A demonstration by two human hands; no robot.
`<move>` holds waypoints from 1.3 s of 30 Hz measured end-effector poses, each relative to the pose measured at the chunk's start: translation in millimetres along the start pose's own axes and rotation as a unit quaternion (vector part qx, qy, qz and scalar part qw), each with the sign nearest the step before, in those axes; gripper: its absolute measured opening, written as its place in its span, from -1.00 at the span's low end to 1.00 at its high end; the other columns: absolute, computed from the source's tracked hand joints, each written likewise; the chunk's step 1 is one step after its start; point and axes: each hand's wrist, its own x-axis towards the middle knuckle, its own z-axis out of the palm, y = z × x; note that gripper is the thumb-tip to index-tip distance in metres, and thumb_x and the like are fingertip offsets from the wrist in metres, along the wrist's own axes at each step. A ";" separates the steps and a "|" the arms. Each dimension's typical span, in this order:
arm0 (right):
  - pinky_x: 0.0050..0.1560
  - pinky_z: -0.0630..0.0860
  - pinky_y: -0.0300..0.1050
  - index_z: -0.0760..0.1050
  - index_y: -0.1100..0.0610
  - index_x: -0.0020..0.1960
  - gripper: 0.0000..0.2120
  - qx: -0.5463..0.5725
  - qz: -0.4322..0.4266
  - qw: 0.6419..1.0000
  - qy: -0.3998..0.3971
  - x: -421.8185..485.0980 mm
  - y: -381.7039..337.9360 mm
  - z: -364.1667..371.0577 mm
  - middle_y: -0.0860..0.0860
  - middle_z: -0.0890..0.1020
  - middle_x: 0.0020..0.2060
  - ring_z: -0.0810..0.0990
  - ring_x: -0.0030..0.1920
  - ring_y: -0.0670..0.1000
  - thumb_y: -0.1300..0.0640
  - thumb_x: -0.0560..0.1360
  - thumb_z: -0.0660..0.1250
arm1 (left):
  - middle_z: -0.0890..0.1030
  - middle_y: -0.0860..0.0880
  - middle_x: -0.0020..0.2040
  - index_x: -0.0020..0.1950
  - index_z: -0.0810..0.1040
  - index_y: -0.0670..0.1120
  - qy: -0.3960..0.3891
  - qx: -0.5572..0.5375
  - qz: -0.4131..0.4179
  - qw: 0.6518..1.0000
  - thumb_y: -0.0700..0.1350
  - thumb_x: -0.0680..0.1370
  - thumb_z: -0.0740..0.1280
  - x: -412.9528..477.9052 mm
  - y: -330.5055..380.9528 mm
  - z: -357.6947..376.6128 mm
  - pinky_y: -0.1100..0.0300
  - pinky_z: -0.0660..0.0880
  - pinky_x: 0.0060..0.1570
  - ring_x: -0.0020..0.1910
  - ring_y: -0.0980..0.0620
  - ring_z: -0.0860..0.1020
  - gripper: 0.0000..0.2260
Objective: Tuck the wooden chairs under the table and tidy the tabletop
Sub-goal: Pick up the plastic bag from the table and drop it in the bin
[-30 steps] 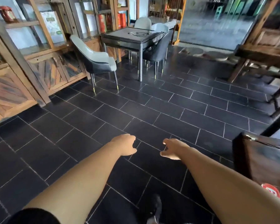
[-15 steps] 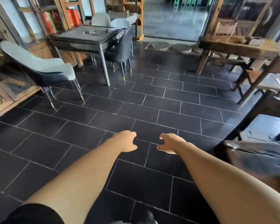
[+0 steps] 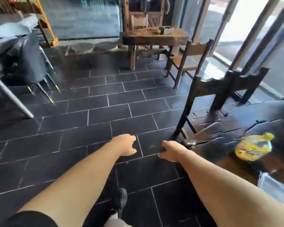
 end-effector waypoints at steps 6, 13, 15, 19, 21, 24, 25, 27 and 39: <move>0.18 0.46 0.00 0.44 0.11 0.30 -0.49 0.083 0.141 0.986 0.042 21.8 22.7 -32.5 0.14 0.56 0.24 0.52 0.26 0.19 -0.17 0.47 0.33 | 0.46 0.00 0.33 0.43 0.36 0.00 -0.034 0.070 0.120 0.990 0.15 0.54 0.28 103.9 13.0 -47.1 -0.01 0.48 0.12 0.27 -0.09 0.49 -0.51; 0.23 0.48 -0.03 0.42 0.11 0.37 -0.44 0.194 0.290 0.933 0.086 5.6 40.5 -30.9 0.14 0.57 0.29 0.52 0.29 0.17 -0.16 0.48 0.33 | 0.46 -0.06 0.33 0.42 0.37 -0.03 -0.048 0.145 0.294 0.944 0.13 0.54 0.30 170.1 58.7 -83.7 -0.06 0.47 0.19 0.29 -0.15 0.48 -0.51; 0.24 0.47 -0.01 0.43 0.13 0.36 -0.44 0.217 0.334 0.914 0.085 -7.1 43.1 -21.4 0.14 0.56 0.29 0.51 0.30 0.16 -0.16 0.49 0.33 | 0.46 -0.07 0.33 0.43 0.37 -0.04 -0.055 0.168 0.337 0.925 0.13 0.55 0.30 181.1 77.5 -83.4 -0.06 0.47 0.19 0.31 -0.16 0.47 -0.50; 0.25 0.46 0.00 0.43 0.16 0.34 -0.45 0.261 0.405 0.870 0.103 -39.1 52.0 -0.6 0.15 0.56 0.28 0.51 0.30 0.17 -0.16 0.49 0.33 | 0.48 -0.08 0.32 0.41 0.38 -0.05 -0.079 0.209 0.408 0.885 0.15 0.53 0.31 194.4 119.7 -71.2 -0.09 0.48 0.19 0.30 -0.16 0.48 -0.48; 0.27 0.45 0.02 0.41 0.14 0.37 -0.43 0.281 0.436 0.848 0.112 -56.8 57.4 9.3 0.14 0.54 0.30 0.50 0.31 0.16 -0.17 0.49 0.33 | 0.48 -0.09 0.32 0.39 0.40 -0.06 -0.090 0.220 0.440 0.866 0.15 0.52 0.31 194.7 141.2 -64.1 -0.09 0.47 0.22 0.30 -0.16 0.48 -0.49; 0.27 0.46 0.05 0.37 0.12 0.41 -0.40 0.304 0.475 0.816 0.124 -85.2 70.3 21.2 0.12 0.53 0.32 0.50 0.31 0.15 -0.18 0.48 0.33 | 0.52 -0.11 0.26 0.31 0.43 -0.08 -0.094 0.233 0.483 0.839 0.12 0.51 0.32 191.1 182.1 -53.3 -0.06 0.47 0.20 0.26 -0.15 0.49 -0.55; 0.28 0.46 0.04 0.35 0.12 0.43 -0.39 0.312 0.486 0.807 0.127 -95.6 76.3 24.9 0.11 0.52 0.33 0.50 0.32 0.15 -0.18 0.49 0.33 | 0.51 -0.11 0.26 0.32 0.43 -0.08 -0.093 0.237 0.494 0.831 0.11 0.51 0.32 188.2 198.3 -49.5 -0.05 0.47 0.21 0.27 -0.15 0.49 -0.55; 0.27 0.46 0.03 0.34 0.12 0.44 -0.38 0.320 0.500 0.793 0.134 -116.5 90.1 32.7 0.11 0.52 0.32 0.50 0.31 0.16 -0.18 0.50 0.32 | 0.49 -0.11 0.31 0.40 0.39 -0.08 -0.097 0.240 0.511 0.820 0.12 0.52 0.32 178.0 231.3 -41.9 -0.05 0.45 0.25 0.31 -0.15 0.46 -0.49; 0.20 0.46 -0.02 0.38 0.11 0.41 -0.42 0.343 0.543 0.751 0.154 -231.4 192.0 82.3 0.08 0.54 0.30 0.51 0.28 0.13 -0.16 0.50 0.34 | 0.47 -0.07 0.37 0.47 0.35 -0.06 -0.123 0.229 0.535 0.804 0.12 0.54 0.35 107.4 391.0 25.3 -0.01 0.44 0.27 0.34 -0.10 0.45 -0.45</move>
